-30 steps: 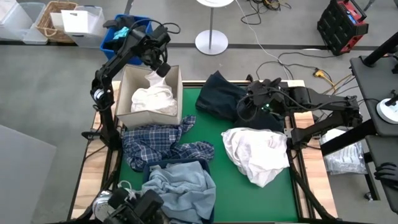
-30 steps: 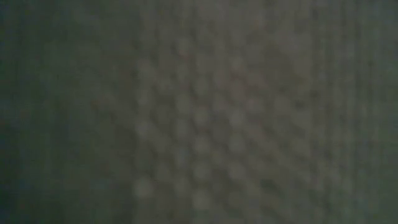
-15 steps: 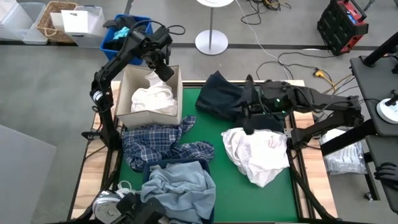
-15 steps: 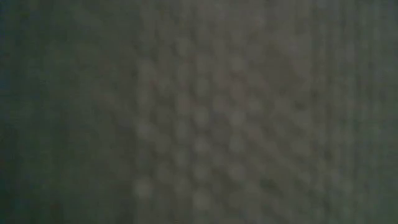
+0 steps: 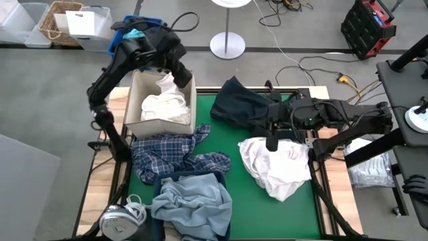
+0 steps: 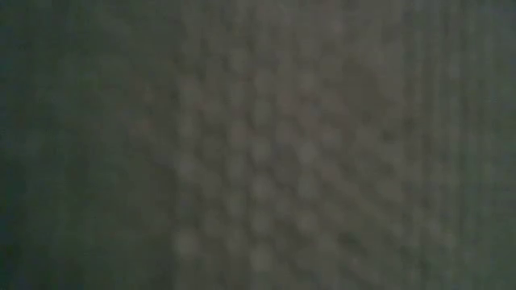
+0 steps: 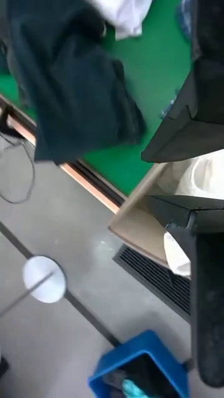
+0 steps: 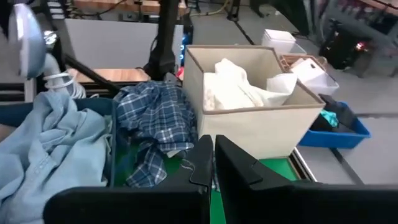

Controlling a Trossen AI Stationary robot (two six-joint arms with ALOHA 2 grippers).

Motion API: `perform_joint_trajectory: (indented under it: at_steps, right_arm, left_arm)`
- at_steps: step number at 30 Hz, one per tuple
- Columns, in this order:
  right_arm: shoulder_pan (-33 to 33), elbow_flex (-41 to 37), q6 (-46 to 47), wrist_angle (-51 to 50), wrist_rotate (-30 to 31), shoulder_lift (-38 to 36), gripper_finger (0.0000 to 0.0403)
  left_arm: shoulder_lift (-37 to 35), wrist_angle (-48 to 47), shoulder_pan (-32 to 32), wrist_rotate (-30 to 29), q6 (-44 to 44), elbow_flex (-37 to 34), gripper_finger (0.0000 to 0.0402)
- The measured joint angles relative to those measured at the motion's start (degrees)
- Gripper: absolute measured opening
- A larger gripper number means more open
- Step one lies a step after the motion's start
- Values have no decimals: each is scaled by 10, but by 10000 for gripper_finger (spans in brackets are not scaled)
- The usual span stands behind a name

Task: Sort clothes
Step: Put the white shorts into the white laundry organizer

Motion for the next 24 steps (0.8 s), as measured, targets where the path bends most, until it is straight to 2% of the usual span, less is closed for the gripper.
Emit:
perform_joint_trajectory:
  at_steps: [5,11,15,19,22,24]
  right_arm:
    - [0,0,53,-20,28,-2,12]
    - [0,0,173,-116,39,-8,12]
    - [0,0,203,-150,1,-8,12]
    - [0,0,287,-174,-19,-11,12]
    - [0,13,344,-229,-30,-12,12]
    - [0,22,378,-280,-66,-12,12]
  left_arm:
    - [-24,4,-43,-4,-24,-1,75]
    - [-53,21,-115,0,-60,-1,75]
    - [-71,49,-193,-1,-68,-1,75]
    - [-84,91,-254,-37,-82,-1,75]
    - [-89,107,-286,-42,-80,-3,75]
    - [-89,114,-302,-52,-80,-3,75]
